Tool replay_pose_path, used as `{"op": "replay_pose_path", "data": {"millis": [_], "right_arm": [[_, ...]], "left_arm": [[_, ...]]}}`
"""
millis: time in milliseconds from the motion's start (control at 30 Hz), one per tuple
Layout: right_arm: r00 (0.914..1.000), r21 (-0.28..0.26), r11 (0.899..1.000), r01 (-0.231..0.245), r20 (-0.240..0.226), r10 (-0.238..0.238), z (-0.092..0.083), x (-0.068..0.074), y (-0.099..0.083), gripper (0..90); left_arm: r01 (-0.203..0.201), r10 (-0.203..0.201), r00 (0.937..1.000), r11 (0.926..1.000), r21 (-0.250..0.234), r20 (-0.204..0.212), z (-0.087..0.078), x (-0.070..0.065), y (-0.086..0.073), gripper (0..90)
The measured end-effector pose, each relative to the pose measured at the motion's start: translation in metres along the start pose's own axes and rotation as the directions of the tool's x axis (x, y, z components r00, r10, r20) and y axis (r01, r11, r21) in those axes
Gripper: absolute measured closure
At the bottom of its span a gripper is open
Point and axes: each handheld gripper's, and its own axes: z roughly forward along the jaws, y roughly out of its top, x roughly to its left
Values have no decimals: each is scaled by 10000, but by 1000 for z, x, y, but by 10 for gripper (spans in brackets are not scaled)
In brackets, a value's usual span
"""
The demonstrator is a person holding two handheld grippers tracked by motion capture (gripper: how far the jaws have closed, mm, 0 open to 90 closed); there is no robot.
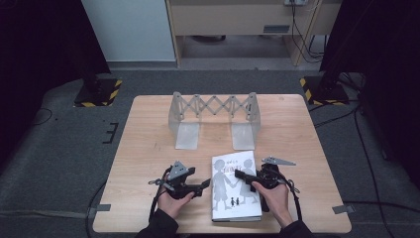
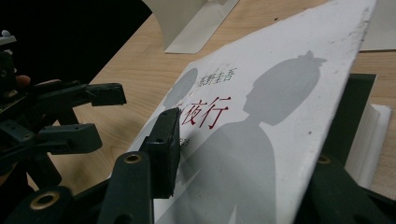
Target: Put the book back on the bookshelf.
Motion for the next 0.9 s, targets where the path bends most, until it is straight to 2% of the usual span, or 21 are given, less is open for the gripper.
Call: {"op": "replay_pose_path", "data": {"millis": [333,467,767,900], "right_arm": [[9986,-230,9987,-451,-271,445,-3,2,3,653],[9959,-522,9961,-716,-595,684,-6,5,5,710],[9910,-811,9934,-815,-1127,721,-12,10,10,777],[9892,-978,9929,-679,-1359,542,-17,15,12,805]], "left_arm": [[219,-212,9987,9997,-148,465,5,-4,1,186],[202,-194,9976,9997,-113,658,8,-8,1,178],[164,-161,9945,9999,-22,1034,12,-15,-1,171],[172,-177,9925,9998,53,1209,15,-19,-2,154]]}}
